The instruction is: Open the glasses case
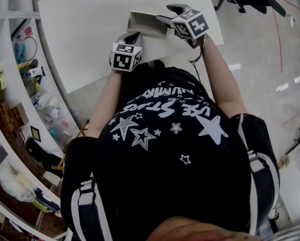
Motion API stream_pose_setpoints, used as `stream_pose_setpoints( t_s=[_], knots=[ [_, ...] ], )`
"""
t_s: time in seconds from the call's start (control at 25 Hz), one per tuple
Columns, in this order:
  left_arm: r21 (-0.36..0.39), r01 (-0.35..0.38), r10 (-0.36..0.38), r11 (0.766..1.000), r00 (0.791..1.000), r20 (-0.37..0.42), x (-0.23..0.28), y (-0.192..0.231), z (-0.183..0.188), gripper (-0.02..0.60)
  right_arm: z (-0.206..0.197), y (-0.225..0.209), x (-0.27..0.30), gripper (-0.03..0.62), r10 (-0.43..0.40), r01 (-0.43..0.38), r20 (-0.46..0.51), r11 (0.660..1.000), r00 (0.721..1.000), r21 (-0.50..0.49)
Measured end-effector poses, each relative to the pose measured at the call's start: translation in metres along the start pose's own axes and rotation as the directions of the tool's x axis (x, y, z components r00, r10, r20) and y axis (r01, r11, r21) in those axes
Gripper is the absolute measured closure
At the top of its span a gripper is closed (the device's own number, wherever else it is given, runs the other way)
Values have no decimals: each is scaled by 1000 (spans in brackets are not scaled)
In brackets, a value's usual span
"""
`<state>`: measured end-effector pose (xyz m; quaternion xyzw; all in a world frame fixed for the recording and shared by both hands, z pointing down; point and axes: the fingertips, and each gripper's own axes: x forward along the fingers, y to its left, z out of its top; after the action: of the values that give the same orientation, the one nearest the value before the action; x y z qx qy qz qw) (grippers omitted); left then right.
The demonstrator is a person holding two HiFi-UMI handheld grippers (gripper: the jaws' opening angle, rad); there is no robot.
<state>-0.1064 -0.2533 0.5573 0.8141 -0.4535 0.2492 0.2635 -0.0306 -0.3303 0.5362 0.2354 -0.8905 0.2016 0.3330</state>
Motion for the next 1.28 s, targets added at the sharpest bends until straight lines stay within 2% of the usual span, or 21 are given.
stream_pose_setpoints(
  t_s=[0.12, 0.24, 0.4, 0.68, 0.84, 1.04, 1.28],
  knots=[
    [8, -16, 16, 1000, 1000, -6, 1, 1, -1, 569, 1, 6, -6, 326, 3, -3, 12, 1000, 1000, -17],
    [5, -49, 49, 999, 999, -3, 1, 2, 2, 569, 2, 7, -22, 326, 13, -14, 57, 1000, 998, 15],
    [-28, -102, 102, 994, 994, 27, -10, 6, 6, 569, -2, 5, -50, 326, 29, -42, 139, 995, 990, 92],
    [-108, -191, 200, 976, 977, 77, -41, 2, 2, 569, -16, 2, -90, 327, 26, -54, 229, 991, 973, 120],
    [-165, -223, 246, 961, 960, 136, -62, -11, 7, 569, -41, -3, -97, 407, 31, -66, 240, 989, 970, 135],
    [-223, -251, 297, 942, 932, 207, -92, -10, 16, 569, -76, -5, -97, 474, 36, -97, 247, 966, 968, 238],
    [-227, -210, 268, 951, 926, 265, -117, -28, 11, 569, -98, 16, -99, 543, -7, -59, 242, 962, 970, 266]
  ],
)
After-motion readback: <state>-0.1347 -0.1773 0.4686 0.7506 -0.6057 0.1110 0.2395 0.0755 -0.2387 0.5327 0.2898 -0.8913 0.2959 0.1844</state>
